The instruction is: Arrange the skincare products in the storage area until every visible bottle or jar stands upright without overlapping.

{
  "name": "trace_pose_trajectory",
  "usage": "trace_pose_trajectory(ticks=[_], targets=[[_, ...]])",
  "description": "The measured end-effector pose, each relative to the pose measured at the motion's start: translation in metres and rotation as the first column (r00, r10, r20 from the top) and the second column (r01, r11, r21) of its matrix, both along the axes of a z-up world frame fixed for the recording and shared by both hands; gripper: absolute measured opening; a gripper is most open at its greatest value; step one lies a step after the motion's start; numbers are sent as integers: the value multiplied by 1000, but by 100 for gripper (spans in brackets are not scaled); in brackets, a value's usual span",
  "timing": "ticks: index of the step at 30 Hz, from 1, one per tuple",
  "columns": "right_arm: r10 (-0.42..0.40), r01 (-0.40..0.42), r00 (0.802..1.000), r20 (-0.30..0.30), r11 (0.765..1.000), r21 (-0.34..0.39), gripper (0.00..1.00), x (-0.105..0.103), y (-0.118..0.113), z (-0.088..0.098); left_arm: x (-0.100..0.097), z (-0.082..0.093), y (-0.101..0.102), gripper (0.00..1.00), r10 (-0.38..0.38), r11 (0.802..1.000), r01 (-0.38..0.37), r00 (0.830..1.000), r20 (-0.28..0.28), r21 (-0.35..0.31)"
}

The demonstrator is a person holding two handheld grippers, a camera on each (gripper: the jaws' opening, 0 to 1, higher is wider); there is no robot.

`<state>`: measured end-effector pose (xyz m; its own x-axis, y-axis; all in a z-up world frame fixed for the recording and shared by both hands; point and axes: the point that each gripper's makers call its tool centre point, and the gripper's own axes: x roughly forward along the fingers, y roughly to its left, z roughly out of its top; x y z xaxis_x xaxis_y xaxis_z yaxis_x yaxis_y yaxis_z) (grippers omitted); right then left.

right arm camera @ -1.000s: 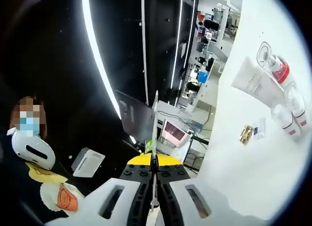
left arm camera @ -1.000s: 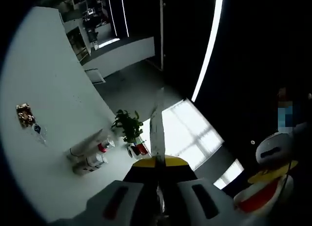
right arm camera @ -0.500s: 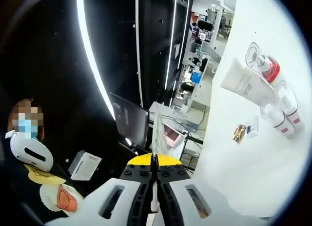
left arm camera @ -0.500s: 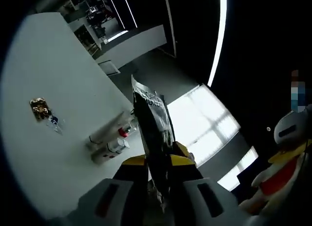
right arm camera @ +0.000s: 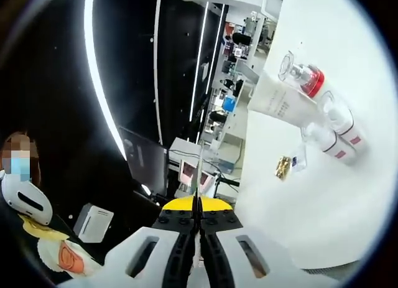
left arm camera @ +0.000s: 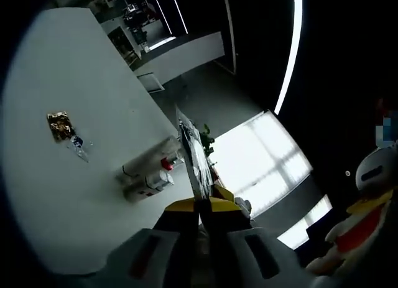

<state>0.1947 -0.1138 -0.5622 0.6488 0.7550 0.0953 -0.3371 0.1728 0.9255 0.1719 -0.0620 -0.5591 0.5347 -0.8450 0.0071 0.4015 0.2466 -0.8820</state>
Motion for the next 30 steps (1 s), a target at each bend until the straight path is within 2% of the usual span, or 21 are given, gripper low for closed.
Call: trace_pose_trajectory(ticks=[4, 9, 11, 14, 16, 20, 24, 30], targets=[[-3, 3, 1000, -3, 1000, -19, 1, 1, -1, -2, -1, 3, -1, 0, -9, 1000, 9, 1000, -3, -18], [-3, 7, 999, 54, 997, -76, 2, 1, 0, 0, -1, 3, 0, 0, -13, 999, 12, 1000, -15, -31], [-5, 15, 995, 100, 995, -99, 2, 0, 0, 2, 0, 3, 1, 0, -15, 999, 14, 1000, -20, -35], [12, 16, 989, 150, 983, -181, 4, -2, -1, -4, -2, 2, 0, 0, -24, 999, 24, 999, -21, -22], [19, 20, 985, 169, 974, -224, 5, -3, -1, -8, -2, 0, 0, 0, -27, 1000, 27, 999, -21, -10], [27, 24, 981, 194, 966, -257, 6, -5, -2, -9, -4, -4, 0, 0, -28, 1000, 28, 999, -29, -2], [63, 10, 976, 208, 944, -329, 15, -8, -3, -17, -4, -9, 0, 0, -27, 1000, 28, 999, -42, 13], [77, 15, 969, 233, 929, -370, 28, -10, -9, -20, -5, -21, 0, 0, -33, 999, 36, 997, -71, 38]])
